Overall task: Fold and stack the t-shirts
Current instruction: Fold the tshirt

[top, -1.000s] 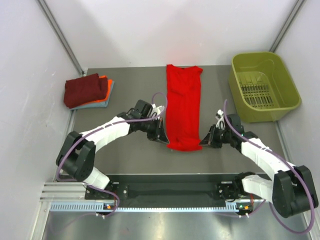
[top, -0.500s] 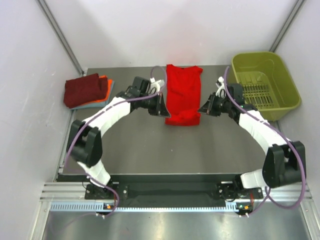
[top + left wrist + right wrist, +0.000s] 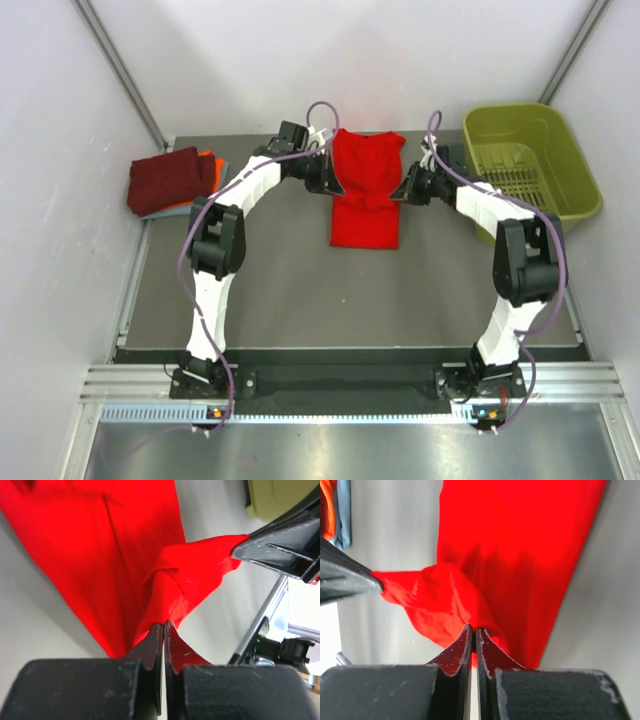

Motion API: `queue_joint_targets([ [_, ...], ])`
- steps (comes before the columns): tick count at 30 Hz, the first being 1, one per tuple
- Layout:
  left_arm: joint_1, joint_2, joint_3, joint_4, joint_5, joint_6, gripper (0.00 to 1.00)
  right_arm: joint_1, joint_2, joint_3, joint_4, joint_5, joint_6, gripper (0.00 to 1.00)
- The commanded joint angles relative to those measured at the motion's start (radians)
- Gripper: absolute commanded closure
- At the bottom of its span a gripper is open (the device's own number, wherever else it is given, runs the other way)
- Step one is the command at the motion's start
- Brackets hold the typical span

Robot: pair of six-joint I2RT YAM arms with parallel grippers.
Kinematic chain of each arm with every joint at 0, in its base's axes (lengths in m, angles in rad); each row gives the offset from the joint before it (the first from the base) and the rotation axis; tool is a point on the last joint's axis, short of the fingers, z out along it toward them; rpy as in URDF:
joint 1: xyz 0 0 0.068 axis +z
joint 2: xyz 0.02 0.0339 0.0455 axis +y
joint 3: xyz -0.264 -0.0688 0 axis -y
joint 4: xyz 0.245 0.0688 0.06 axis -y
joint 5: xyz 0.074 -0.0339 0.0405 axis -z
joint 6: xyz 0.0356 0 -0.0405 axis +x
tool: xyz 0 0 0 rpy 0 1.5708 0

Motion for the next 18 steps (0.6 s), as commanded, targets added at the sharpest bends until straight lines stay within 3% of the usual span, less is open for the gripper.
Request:
queue_joint_targets([
  [1,0.008,0.054,0.099,-0.008,0.034,0.017,1.0,-0.012,0.076,0.14,0.066,-0.03,-0.007,1.0],
  [9,0.032,0.173,0.232,0.018,-0.006,0.025,1.0,-0.017,0.219,0.252,0.091,-0.021,0.004,1.0],
  [18,0.064,0.258,0.316,0.052,-0.037,0.019,1.0,-0.011,0.262,0.277,0.103,0.019,-0.021,1.0],
])
